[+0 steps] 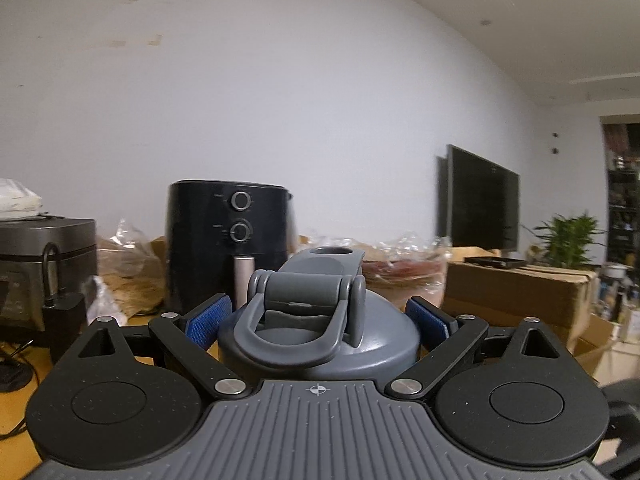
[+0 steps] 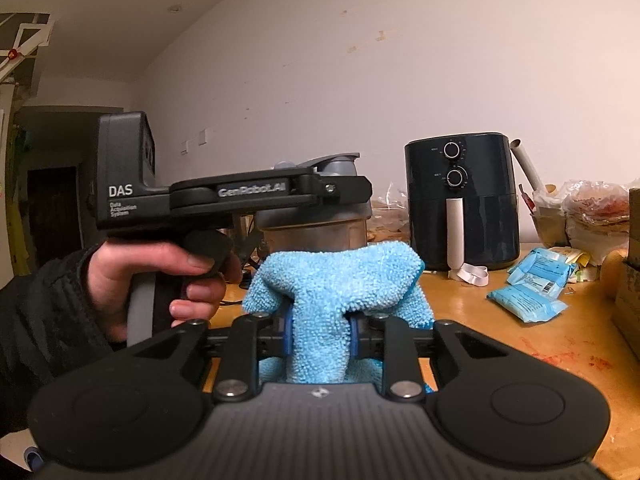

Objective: Clean container
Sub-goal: 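Twist the bottle base against the cloth with the left tool while the right tool holds it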

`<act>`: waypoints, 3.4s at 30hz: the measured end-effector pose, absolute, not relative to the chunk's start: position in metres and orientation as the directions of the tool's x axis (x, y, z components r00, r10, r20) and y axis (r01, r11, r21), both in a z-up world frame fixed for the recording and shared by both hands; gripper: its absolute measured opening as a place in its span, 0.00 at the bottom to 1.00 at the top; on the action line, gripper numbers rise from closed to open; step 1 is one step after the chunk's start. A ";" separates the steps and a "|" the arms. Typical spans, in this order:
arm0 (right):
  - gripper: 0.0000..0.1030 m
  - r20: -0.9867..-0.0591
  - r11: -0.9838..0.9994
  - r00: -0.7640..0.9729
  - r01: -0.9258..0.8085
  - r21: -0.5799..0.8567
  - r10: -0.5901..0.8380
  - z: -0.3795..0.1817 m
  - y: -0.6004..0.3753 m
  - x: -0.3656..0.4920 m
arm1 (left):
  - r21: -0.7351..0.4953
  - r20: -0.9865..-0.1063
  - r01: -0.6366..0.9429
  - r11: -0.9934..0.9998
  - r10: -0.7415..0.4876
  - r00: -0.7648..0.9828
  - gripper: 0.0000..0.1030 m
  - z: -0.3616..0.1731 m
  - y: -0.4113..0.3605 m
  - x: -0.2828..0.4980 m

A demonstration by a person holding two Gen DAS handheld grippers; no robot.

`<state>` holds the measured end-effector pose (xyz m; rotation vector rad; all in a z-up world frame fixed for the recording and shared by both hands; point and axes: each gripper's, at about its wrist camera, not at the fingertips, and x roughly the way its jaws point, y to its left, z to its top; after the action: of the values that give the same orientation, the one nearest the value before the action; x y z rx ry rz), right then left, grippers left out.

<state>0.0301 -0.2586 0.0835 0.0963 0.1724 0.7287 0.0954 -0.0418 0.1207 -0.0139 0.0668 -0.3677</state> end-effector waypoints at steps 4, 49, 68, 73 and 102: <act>0.22 -0.123 0.742 0.733 -0.654 0.148 0.669 0.084 -0.259 0.029 | -0.038 -0.062 0.300 0.953 -0.302 0.951 0.93 0.121 -0.049 0.094; 0.25 -0.141 0.759 0.747 -0.629 0.168 0.650 0.077 -0.264 0.033 | 0.000 -0.106 -0.192 0.981 0.191 0.976 1.00 0.126 -0.114 0.094; 0.25 -0.142 0.761 0.748 -0.627 0.168 0.648 0.077 -0.265 0.032 | -0.002 -0.114 -0.128 0.992 0.127 0.985 0.92 0.127 -0.105 0.093; 0.25 -0.141 0.757 0.744 -0.632 0.168 0.653 0.077 -0.262 0.031 | 0.001 -0.114 0.000 1.000 0.000 0.994 0.92 0.125 -0.092 0.093; 0.25 -0.159 0.742 0.725 -0.649 0.168 0.671 0.078 -0.254 0.032 | -0.009 -0.126 0.592 0.806 -0.588 0.799 0.92 0.115 -0.028 0.113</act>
<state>0.0317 -0.2539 0.0777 0.1032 0.2153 0.7295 0.1130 -0.0276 0.1151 0.0311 0.1248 -0.6333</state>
